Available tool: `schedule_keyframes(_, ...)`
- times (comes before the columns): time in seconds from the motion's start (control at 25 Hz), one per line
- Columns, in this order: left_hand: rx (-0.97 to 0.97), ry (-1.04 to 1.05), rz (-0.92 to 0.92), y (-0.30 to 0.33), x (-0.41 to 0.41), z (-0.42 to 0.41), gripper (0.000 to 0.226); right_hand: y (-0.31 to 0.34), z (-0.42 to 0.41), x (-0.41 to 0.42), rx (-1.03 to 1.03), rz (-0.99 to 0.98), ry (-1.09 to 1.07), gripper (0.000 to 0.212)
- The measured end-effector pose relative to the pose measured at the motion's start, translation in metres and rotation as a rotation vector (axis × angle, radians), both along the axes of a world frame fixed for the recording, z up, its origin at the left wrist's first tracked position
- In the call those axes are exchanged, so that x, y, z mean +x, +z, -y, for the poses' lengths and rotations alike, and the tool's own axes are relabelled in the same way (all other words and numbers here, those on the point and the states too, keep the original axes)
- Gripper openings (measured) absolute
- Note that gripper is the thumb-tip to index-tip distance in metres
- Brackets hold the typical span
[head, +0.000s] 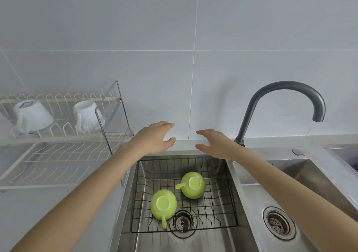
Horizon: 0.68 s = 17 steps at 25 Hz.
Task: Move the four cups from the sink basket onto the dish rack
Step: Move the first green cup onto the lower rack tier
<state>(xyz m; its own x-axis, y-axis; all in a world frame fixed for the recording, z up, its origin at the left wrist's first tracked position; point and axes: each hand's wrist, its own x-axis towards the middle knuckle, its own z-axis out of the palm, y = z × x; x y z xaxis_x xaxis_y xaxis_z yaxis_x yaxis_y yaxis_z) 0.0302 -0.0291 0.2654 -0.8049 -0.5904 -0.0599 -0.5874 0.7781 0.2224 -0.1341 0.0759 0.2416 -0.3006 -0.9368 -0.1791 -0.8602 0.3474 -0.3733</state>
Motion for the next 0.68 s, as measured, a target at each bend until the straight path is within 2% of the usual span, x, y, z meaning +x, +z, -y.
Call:
schedule_keyframes(0.12,0.059,0.003,0.032,-0.026,-0.016,0.001,0.056,-0.026,0.001,-0.014,0.032,0.048,-0.023,0.056)
schedule_keyframes(0.28,0.136,0.002,0.086,-0.062,-0.033,0.003,0.056,-0.064,0.001,-0.023,0.033,0.230,-0.103,0.054)
schedule_keyframes(0.68,0.373,0.031,0.211,-0.175,-0.068,0.014,0.058,-0.174,0.000,-0.039,0.217,0.509,-0.339,0.051)
